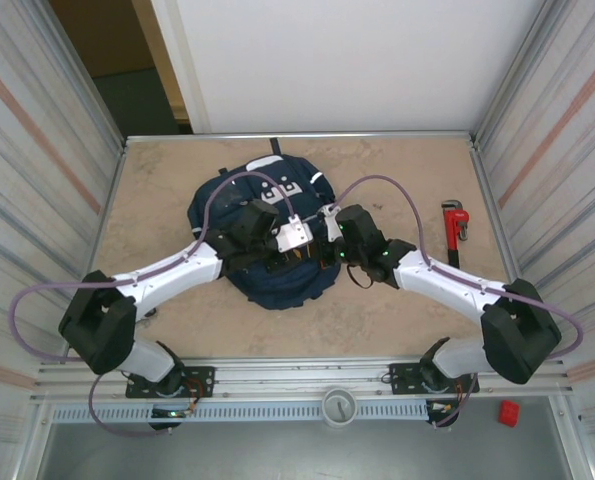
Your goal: Pack the student bag
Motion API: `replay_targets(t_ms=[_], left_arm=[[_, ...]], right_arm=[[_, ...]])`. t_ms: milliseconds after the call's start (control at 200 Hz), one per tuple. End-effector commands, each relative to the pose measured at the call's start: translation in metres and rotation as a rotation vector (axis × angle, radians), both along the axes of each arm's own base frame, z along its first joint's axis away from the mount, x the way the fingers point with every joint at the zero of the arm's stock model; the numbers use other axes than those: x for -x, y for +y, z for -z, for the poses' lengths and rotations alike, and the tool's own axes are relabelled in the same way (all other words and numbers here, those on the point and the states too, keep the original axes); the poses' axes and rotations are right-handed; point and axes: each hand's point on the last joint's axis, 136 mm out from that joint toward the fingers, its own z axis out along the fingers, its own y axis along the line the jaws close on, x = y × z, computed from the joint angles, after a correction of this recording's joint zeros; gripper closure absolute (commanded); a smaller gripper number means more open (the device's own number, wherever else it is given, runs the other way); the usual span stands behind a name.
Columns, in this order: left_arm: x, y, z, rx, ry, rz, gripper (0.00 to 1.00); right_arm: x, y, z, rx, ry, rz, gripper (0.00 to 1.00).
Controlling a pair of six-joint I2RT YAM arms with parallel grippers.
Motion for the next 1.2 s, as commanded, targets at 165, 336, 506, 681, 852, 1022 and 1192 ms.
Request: replay_targets(t_ms=[165,336,506,681,852,1022,1192], left_arm=[[0.017,0.018,-0.022,0.155,0.011,0.133,0.91],[0.005,0.057,-0.039,0.3,-0.079,0.04,0.92],[-0.01,0.065,-0.044,0.229,-0.11,-0.047,0.49],[0.02,0.028,-0.044,0.124,-0.153,0.084,0.31],[0.024,0.002,-0.034,0.081,-0.13,0.147,0.34],[0.018,-0.001,-0.023,0.032,-0.079,0.147,0.72],[0.042,-0.006,-0.029,0.152,-0.024,0.276,1.0]], right_arm=[[-0.016,-0.055,0.012,0.063,0.077,0.178,1.0],[-0.027,-0.063,0.006,0.092,0.072,0.198,1.0],[-0.017,-0.022,-0.018,-0.015,0.026,0.068,1.0],[-0.001,0.008,-0.039,-0.089,-0.004,-0.03,1.0],[0.014,0.023,-0.056,-0.135,-0.04,-0.104,1.0],[0.018,0.013,-0.048,-0.111,-0.045,-0.104,1.0],[-0.009,-0.031,-0.015,-0.044,0.074,0.021,1.0]])
